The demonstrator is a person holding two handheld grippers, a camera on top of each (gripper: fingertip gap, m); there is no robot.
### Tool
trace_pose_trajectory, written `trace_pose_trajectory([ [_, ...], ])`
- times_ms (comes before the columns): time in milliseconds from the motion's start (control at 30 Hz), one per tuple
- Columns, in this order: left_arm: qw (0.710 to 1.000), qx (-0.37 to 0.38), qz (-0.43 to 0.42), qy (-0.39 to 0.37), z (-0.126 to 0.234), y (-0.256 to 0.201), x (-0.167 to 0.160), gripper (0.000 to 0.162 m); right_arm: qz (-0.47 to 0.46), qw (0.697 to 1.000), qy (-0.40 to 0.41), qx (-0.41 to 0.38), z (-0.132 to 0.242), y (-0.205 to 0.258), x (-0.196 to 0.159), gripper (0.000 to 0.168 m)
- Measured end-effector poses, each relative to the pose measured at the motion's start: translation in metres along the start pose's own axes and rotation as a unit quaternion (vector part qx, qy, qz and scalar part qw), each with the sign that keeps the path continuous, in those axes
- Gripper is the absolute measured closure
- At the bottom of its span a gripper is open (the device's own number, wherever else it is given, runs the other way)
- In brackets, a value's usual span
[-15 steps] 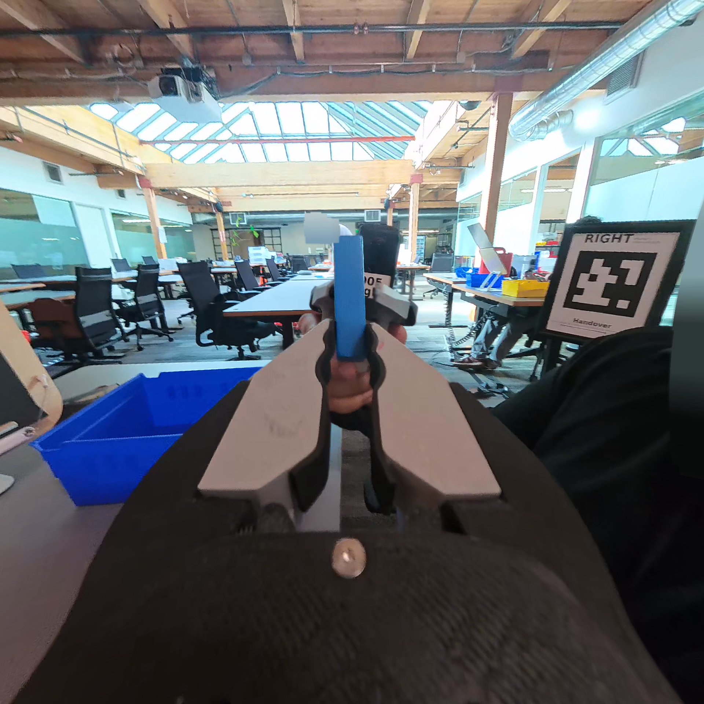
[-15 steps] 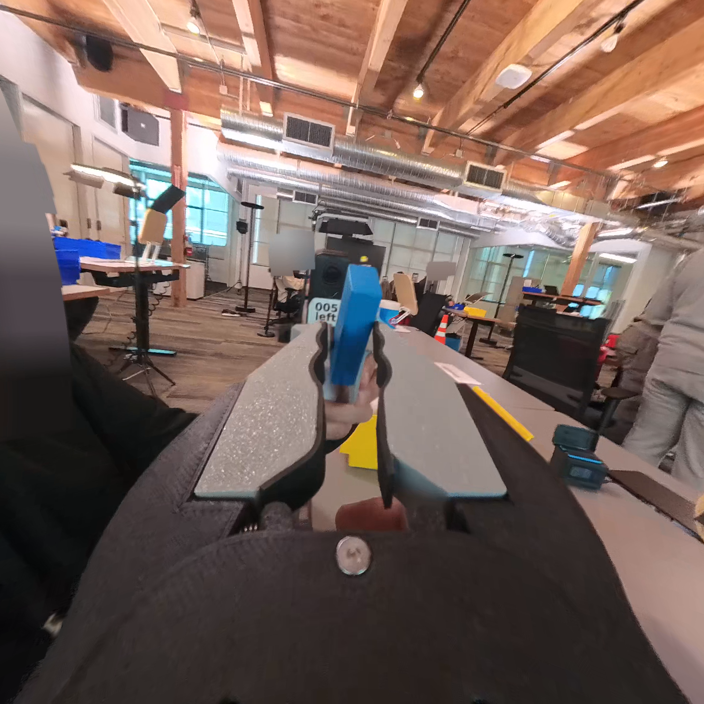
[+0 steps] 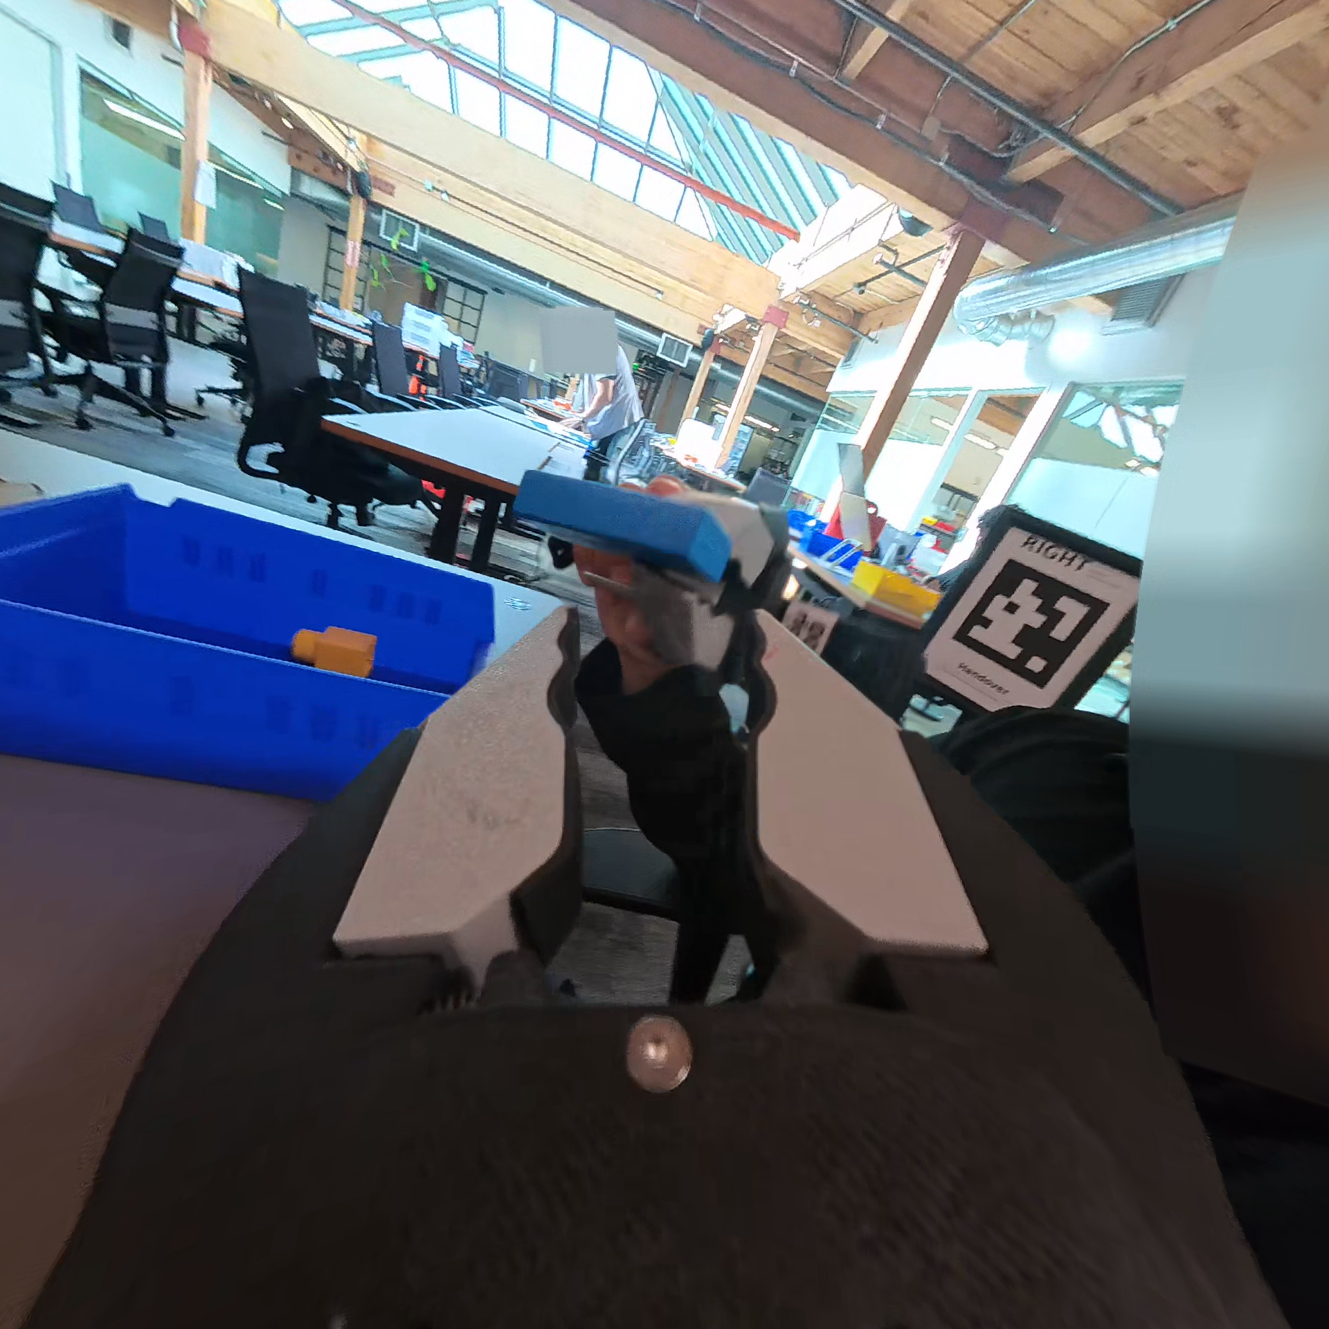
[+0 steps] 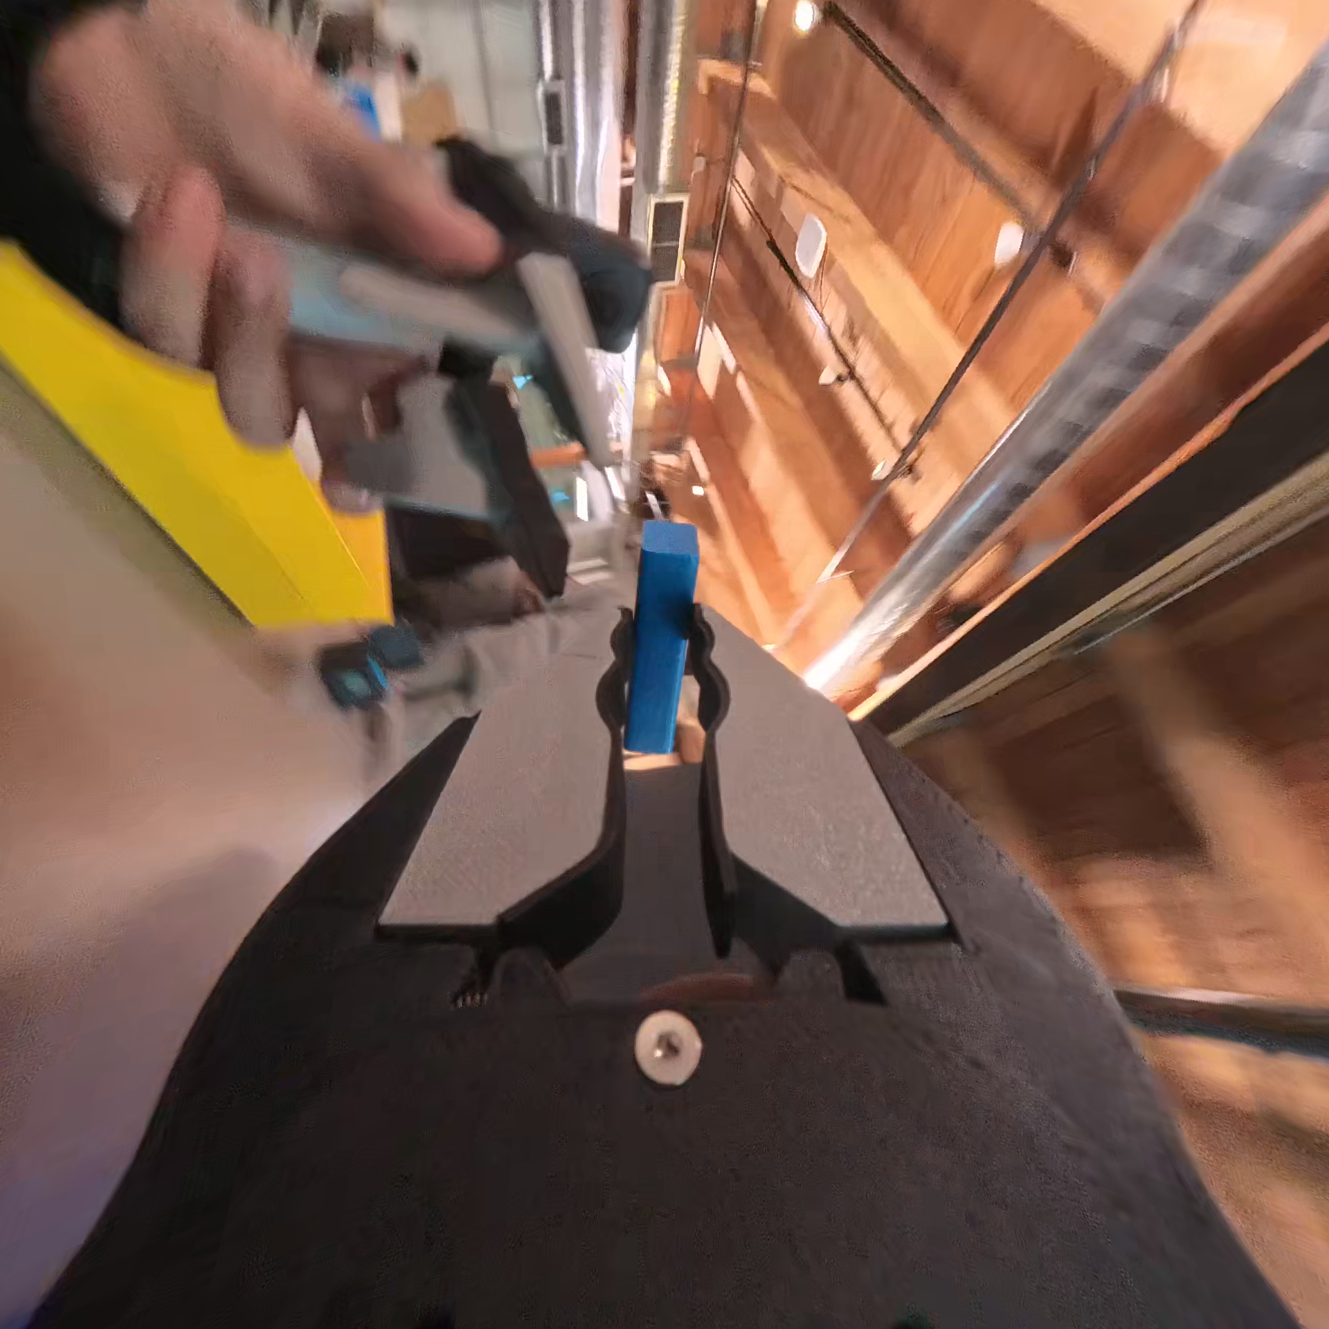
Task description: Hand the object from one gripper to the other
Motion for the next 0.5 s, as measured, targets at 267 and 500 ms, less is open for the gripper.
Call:
trace_pose_trajectory([
  [267,0.996,-0.011,0.085,-0.034,0.002,0.019,0.002,0.113,0.226,0.971,0.073,-0.001,-0.015,0.028,-0.017,0.156],
  [500,0.995,0.019,0.082,-0.056,0.000,0.034,0.000,0.134,0.242,0.968,0.062,0.007,-0.025,0.041,-0.011,0.155],
])
Point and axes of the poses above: each gripper's, where its closed fingertips meet, z back along the fingers, x out of its top, y = z × x across the jaws, the point moved 3 cm from there along z, back along the fingers
